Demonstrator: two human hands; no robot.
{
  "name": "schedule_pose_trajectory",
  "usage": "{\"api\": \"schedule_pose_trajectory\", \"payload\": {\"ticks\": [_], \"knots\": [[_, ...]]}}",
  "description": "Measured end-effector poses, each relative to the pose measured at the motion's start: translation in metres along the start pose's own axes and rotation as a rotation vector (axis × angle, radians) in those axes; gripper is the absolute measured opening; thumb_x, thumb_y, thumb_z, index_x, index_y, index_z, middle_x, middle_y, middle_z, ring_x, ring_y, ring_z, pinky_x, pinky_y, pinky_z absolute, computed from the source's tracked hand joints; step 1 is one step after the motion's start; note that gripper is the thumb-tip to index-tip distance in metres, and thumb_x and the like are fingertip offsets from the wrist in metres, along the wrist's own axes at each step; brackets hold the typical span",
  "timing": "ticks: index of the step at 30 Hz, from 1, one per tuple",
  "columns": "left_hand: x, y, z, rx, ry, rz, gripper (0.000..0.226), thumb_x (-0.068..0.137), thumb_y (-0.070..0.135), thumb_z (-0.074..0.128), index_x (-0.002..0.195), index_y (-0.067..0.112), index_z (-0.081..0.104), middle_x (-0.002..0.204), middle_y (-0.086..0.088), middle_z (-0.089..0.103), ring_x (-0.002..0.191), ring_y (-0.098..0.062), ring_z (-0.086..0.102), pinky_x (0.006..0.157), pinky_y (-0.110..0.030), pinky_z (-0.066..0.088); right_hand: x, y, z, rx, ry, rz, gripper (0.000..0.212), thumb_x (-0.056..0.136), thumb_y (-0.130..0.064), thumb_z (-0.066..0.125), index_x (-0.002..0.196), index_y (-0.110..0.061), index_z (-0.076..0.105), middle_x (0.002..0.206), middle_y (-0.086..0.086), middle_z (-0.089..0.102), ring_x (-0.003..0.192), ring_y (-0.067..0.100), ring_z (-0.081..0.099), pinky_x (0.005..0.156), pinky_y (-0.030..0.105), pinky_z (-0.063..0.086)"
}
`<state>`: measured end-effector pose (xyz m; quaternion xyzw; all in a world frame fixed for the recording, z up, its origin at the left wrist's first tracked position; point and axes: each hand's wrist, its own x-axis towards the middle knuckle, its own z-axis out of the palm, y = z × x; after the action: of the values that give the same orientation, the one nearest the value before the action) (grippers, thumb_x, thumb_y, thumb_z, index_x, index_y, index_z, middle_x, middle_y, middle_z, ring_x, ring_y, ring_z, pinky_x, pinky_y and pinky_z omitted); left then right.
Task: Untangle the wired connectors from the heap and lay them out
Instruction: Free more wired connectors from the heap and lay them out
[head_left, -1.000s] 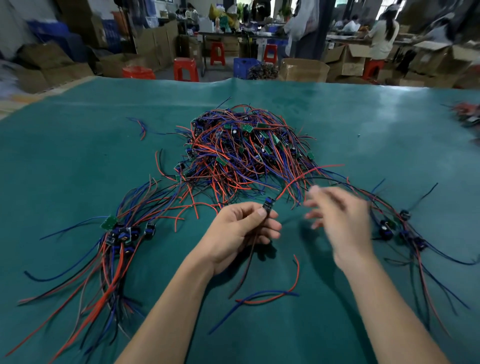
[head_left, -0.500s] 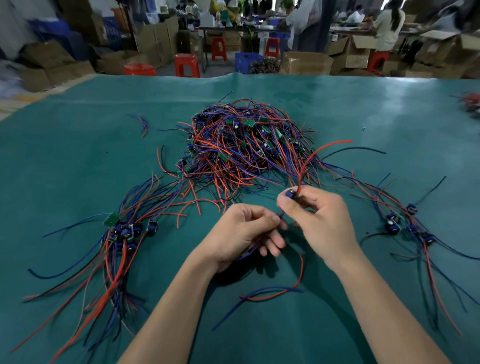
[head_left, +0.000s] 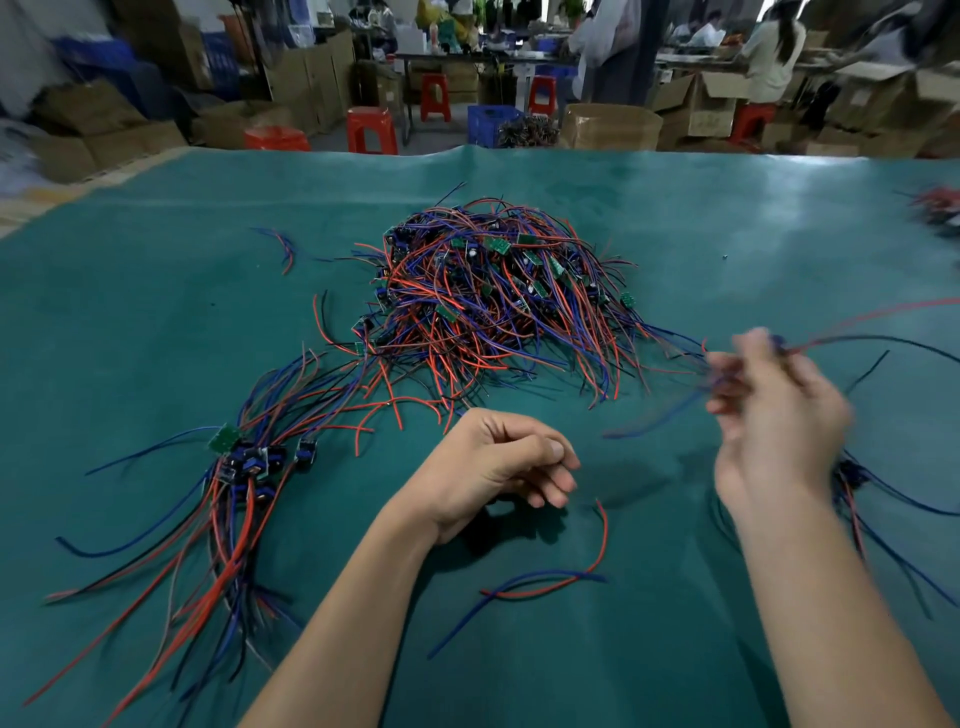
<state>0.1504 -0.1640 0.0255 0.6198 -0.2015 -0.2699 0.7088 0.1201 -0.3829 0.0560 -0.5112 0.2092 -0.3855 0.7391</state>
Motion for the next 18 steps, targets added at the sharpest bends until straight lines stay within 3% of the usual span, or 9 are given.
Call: {"api": "schedule_pose_trajectory", "payload": {"ticks": [3,5,10,14,15,18], "knots": [[0.003,-0.005,-0.002,-0.037,0.062,0.018,0.027,0.097,0.0,0.052,0.083,0.008,0.073,0.077,-0.012,0.072,0.064,-0.015,0.067,0.059,-0.018,0.05,0.01,-0.024,-0.017,0.087,0.187,-0.018,0.021,0.097,-0.021,0.064,0.076,-0.018,0.061,0.052,-0.004,0.065,0.045,0.009,0.055,0.045,0.022,0.035],[0.004,-0.005,-0.002,-0.055,0.065,0.025,0.022,0.099,0.003,0.052,0.088,0.006,0.071,0.081,-0.012,0.073,0.068,-0.016,0.068,0.062,-0.019,0.051,0.005,-0.033,-0.018,0.082,0.143,0.008,0.023,0.097,-0.022,0.063,0.075,-0.016,0.062,0.05,-0.002,0.064,0.044,0.01,0.055,0.046,0.022,0.035],[0.006,-0.008,-0.003,-0.088,0.077,0.017,0.02,0.098,-0.001,0.05,0.092,0.004,0.069,0.084,-0.012,0.073,0.07,-0.016,0.069,0.065,-0.019,0.052,-0.049,-0.038,0.036,-0.019,-0.243,0.062,0.023,0.096,-0.015,0.067,0.075,-0.005,0.067,0.054,0.005,0.067,0.042,0.011,0.055,0.04,0.019,0.041],[0.008,-0.009,-0.003,-0.031,0.16,0.017,0.035,0.083,-0.002,0.056,0.056,0.014,0.07,0.056,0.004,0.068,0.054,0.0,0.063,0.057,-0.011,0.048,-0.106,-0.027,0.103,-0.081,-0.649,0.18,0.024,0.093,-0.016,0.072,0.075,-0.001,0.069,0.058,0.008,0.069,0.041,0.012,0.057,0.039,0.021,0.046],[0.008,-0.011,-0.005,-0.009,0.204,-0.003,0.039,0.086,-0.002,0.053,0.056,0.016,0.068,0.05,0.008,0.065,0.051,0.003,0.062,0.055,-0.008,0.047,-0.119,-0.022,0.12,-0.078,-0.743,0.227,0.025,0.093,-0.015,0.072,0.073,-0.001,0.068,0.057,0.008,0.069,0.04,0.012,0.057,0.039,0.022,0.048],[0.01,-0.007,-0.005,-0.078,0.097,-0.049,0.022,0.098,-0.009,0.045,0.089,0.001,0.062,0.067,-0.002,0.073,0.061,-0.007,0.07,0.057,-0.017,0.054,-0.152,-0.002,0.162,-0.133,-0.939,0.354,0.031,0.094,-0.013,0.072,0.066,-0.002,0.063,0.057,0.008,0.067,0.042,0.016,0.059,0.047,0.031,0.059]]}}
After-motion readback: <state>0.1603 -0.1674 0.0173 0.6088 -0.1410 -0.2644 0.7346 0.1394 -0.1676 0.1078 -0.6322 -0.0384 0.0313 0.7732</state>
